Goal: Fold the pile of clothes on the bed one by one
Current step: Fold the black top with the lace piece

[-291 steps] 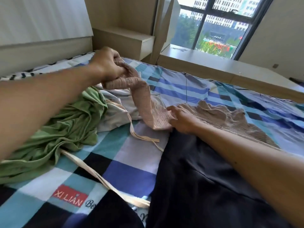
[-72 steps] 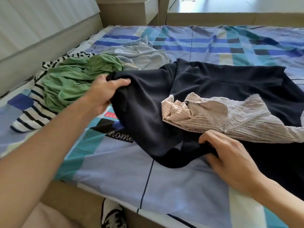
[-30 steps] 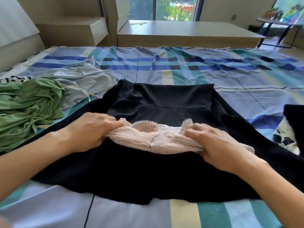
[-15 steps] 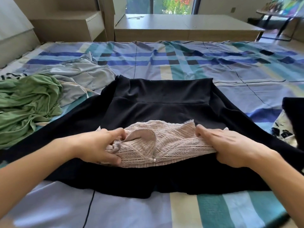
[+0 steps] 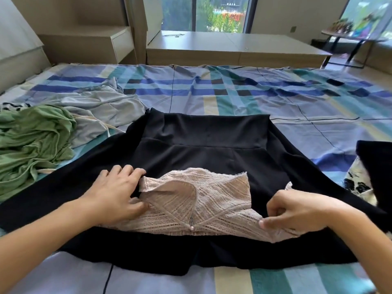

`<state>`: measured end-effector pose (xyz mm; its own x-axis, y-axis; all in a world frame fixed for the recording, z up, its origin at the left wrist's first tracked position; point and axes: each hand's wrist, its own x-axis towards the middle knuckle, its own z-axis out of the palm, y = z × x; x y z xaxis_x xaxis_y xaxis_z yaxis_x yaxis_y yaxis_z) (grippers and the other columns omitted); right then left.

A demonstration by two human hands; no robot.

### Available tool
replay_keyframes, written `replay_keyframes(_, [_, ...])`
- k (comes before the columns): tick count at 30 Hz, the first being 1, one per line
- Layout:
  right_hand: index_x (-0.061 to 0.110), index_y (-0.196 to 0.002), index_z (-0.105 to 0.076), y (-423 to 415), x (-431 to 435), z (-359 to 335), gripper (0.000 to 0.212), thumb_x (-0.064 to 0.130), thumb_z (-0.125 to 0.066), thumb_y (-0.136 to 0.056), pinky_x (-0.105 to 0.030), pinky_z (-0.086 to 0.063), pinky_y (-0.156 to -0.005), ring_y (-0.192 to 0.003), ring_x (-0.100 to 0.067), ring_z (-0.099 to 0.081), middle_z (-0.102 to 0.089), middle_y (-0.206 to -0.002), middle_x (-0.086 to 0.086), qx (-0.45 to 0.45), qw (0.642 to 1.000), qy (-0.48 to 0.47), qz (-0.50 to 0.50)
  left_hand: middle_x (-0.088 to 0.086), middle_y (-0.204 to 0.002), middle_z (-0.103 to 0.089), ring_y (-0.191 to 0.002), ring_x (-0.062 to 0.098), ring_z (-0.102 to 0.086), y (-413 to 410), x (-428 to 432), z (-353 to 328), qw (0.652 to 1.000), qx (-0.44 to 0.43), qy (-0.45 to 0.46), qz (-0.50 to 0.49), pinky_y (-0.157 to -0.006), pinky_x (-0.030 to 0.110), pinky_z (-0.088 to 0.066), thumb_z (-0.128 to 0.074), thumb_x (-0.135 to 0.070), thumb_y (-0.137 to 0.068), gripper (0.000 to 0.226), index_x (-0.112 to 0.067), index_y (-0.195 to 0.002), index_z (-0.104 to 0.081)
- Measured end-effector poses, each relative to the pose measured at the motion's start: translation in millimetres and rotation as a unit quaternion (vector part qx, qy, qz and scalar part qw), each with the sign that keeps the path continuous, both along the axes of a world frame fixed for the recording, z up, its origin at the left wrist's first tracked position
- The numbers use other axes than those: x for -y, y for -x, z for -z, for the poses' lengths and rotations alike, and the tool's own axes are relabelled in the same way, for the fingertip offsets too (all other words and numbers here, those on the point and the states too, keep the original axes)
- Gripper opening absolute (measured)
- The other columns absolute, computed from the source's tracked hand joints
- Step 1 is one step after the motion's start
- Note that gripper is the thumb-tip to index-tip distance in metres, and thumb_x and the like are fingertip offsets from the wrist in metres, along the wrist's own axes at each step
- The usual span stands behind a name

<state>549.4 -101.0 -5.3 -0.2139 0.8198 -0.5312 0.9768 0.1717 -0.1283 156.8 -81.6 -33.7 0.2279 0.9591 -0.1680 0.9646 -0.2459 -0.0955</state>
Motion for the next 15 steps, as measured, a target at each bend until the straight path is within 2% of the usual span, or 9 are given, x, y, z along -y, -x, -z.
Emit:
replay_keyframes(2, [0.027,-0.077,-0.060,-9,-6,7,0.064,0.088,-0.049,-0.062,-0.030,-0.047,-0.064,-0.062,-0.004,-0.057,-0.064,-0.065,0.009,-0.024,0.995,-0.071,0.061,-0.018,-0.137,-0.037,-0.128,0.009,-0.035,-18,6,3,0.997,0.056,-0.008,0.058,-0.107,0.033,-0.031,-0.017,-0.076,-0.065,0.092,-0.040,-0.149,-0.026])
replay_keyframes(5, [0.030,-0.082,-0.058,-16,-15,18,0.061,0.087,-0.048,-0.065,-0.033,-0.051,-0.070,-0.071,-0.005,-0.060,-0.065,-0.076,0.009,-0.047,0.986,-0.117,0.111,-0.022,-0.143,-0.035,-0.130,0.006,-0.034,-33,13,11,0.991,0.077,0.029,0.105,-0.109,0.032,-0.028,-0.008,-0.074,-0.074,0.081,-0.043,-0.143,-0.036])
replay_keyframes(9, [0.036,-0.096,-0.054,-8,-30,26,0.034,0.066,-0.062,-0.082,-0.031,-0.048,-0.077,-0.087,-0.003,-0.055,-0.056,-0.091,0.015,-0.093,0.970,-0.192,0.120,-0.021,-0.144,-0.033,-0.133,0.004,-0.030,-35,2,17,0.991,0.095,0.014,0.096,-0.104,0.025,-0.023,-0.002,-0.077,-0.077,0.083,-0.042,-0.143,-0.037])
replay_keyframes(11, [0.038,-0.108,-0.053,1,-48,35,0.035,0.062,-0.062,-0.085,-0.031,-0.046,-0.087,-0.101,-0.003,-0.053,-0.050,-0.102,0.018,-0.146,0.955,-0.236,0.102,-0.020,-0.146,-0.031,-0.138,0.002,-0.024,-33,-18,16,0.989,0.115,0.027,0.090,-0.110,0.026,-0.022,-0.001,-0.088,-0.075,0.092,-0.042,-0.149,-0.032])
replay_keyframes(13, [0.036,-0.123,-0.053,11,-72,45,0.042,0.058,-0.062,-0.088,-0.031,-0.042,-0.101,-0.114,-0.004,-0.048,-0.046,-0.113,0.017,-0.205,0.944,-0.245,0.081,-0.015,-0.151,-0.031,-0.144,0.004,-0.020,-32,-49,17,0.987,0.139,0.026,0.075,-0.117,0.030,-0.022,0.004,-0.094,-0.070,0.106,-0.037,-0.151,-0.034])
replay_keyframes(15, [0.031,-0.134,-0.052,18,-100,55,0.049,0.054,-0.060,-0.091,-0.030,-0.035,-0.110,-0.123,-0.006,-0.045,-0.044,-0.125,0.013,-0.226,0.943,-0.231,0.074,-0.008,-0.152,-0.035,-0.145,0.012,-0.023,-33,-90,21,0.987,0.154,-0.009,0.036,-0.118,0.034,-0.025,-0.005,-0.091,-0.072,0.104,-0.030,-0.149,-0.040])
